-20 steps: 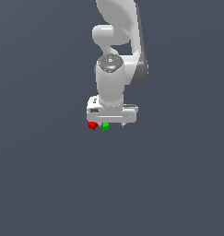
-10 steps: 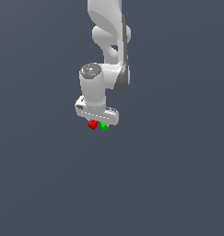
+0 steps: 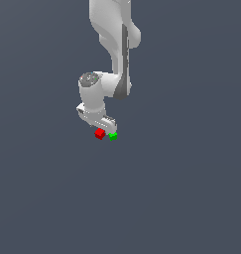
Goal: Stack the red cube on top of the green cube.
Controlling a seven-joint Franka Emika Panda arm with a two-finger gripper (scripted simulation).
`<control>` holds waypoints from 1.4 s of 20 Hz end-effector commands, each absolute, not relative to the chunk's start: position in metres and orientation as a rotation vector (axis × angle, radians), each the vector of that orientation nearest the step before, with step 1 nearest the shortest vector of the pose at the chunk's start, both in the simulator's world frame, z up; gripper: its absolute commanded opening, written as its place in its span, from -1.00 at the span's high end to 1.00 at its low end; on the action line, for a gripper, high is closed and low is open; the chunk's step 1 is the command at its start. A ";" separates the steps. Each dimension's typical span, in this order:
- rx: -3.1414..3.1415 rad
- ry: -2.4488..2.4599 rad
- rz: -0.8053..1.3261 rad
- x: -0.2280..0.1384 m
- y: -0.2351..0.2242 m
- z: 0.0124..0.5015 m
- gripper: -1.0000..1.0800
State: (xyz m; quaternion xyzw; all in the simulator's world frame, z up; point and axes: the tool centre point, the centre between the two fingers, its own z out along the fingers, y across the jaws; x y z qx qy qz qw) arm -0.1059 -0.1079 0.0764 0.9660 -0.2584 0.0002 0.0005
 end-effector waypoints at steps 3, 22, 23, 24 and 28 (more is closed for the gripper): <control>3.019 -0.864 0.000 -0.115 -0.113 0.070 -0.92; 3.021 -0.860 0.000 -0.115 -0.112 0.026 -0.92; 3.021 -0.860 0.000 -0.115 -0.112 0.024 -0.92; 3.021 -0.860 0.000 -0.115 -0.112 0.022 -0.92; 3.021 -0.860 0.000 -0.114 -0.112 0.020 1.00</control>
